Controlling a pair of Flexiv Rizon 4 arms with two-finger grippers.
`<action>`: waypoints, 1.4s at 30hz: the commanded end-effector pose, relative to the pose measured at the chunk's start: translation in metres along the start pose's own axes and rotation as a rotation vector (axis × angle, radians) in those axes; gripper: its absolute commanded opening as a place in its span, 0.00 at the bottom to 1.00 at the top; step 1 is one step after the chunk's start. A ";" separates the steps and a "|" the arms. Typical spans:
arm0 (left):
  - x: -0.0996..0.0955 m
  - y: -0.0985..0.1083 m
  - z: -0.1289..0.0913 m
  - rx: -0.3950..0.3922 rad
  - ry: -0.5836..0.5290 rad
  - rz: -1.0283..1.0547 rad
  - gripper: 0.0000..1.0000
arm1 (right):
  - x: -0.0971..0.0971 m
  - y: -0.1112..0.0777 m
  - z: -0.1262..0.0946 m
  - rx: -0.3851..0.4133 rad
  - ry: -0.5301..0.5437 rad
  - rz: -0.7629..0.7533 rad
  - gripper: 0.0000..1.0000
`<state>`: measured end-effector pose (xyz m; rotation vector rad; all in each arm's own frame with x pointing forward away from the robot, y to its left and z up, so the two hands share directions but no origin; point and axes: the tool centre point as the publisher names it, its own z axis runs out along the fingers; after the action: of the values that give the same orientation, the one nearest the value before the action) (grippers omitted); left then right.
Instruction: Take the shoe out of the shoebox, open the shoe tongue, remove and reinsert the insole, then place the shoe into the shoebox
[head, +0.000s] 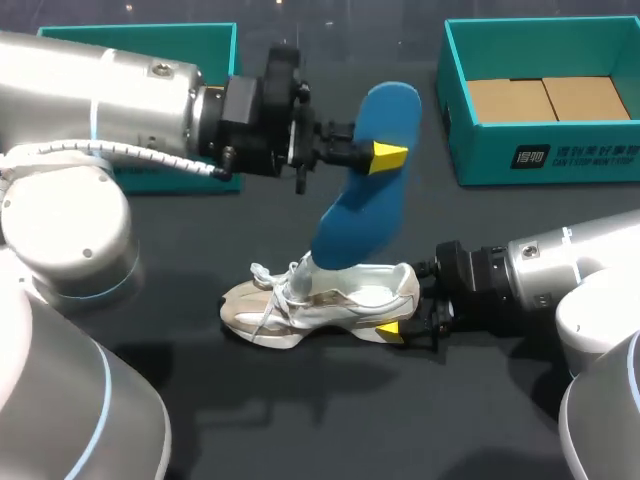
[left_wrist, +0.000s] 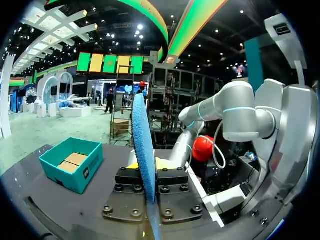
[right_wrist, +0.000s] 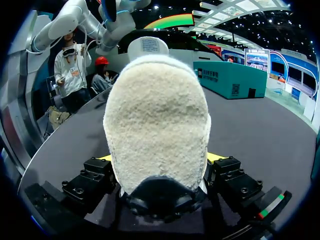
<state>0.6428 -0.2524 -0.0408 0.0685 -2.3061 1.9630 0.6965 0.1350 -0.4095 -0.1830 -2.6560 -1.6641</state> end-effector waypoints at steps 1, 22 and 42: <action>0.030 -0.026 -0.059 0.148 0.022 0.007 0.00 | 0.001 -0.001 0.003 0.003 -0.001 0.000 0.00; 0.054 -0.041 -0.081 0.152 0.007 0.017 0.00 | 0.001 -0.001 0.003 0.003 -0.001 0.000 0.00; 0.059 -0.031 -0.085 0.112 -0.006 -0.068 0.00 | 0.001 -0.001 0.003 0.003 -0.001 0.000 0.00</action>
<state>0.5929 -0.1699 0.0156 0.1577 -2.1697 2.0535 0.6965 0.1350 -0.4096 -0.1831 -2.6561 -1.6641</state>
